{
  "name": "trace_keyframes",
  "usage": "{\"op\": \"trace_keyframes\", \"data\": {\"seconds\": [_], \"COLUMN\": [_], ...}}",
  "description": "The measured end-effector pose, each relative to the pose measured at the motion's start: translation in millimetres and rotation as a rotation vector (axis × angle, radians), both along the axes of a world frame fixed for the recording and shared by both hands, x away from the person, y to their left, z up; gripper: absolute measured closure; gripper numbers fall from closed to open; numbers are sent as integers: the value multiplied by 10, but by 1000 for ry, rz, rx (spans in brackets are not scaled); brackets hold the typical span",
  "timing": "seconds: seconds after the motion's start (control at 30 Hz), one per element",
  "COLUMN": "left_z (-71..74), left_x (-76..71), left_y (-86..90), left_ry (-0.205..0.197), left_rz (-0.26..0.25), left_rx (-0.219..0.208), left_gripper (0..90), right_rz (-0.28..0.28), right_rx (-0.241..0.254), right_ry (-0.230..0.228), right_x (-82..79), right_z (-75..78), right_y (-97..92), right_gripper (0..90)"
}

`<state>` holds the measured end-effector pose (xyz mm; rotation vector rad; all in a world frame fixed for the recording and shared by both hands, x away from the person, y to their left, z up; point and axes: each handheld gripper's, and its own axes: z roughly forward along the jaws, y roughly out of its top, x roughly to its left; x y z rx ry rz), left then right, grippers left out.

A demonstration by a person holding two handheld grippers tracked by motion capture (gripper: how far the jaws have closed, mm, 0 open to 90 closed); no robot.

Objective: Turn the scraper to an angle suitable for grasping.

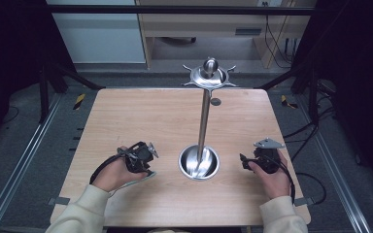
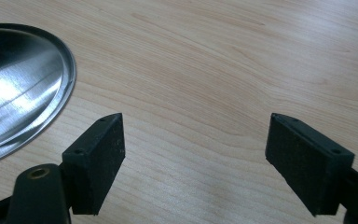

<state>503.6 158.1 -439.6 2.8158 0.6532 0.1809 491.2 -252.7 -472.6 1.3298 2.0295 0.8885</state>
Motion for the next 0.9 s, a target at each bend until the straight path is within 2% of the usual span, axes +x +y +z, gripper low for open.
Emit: {"op": "trace_keyframes", "data": {"seconds": [0.33, 0.63, 0.9], "left_z": [-160, -226, -227], "left_x": [45, 74, 87], "left_y": [5, -17, -34], "left_ry": [51, 70, 67], "left_rz": [-27, -25, -18], "left_rx": [45, 50, 60], "left_gripper": [679, 677, 729], "right_rz": [2, 0, -1], "right_rx": [-2, 4, 7], "right_ry": [2, 4, 2], "right_x": [-5, -7, -10], "right_z": [-1, -3, 3], "right_y": [0, -1, -5], "right_gripper": [199, 198, 198]}}
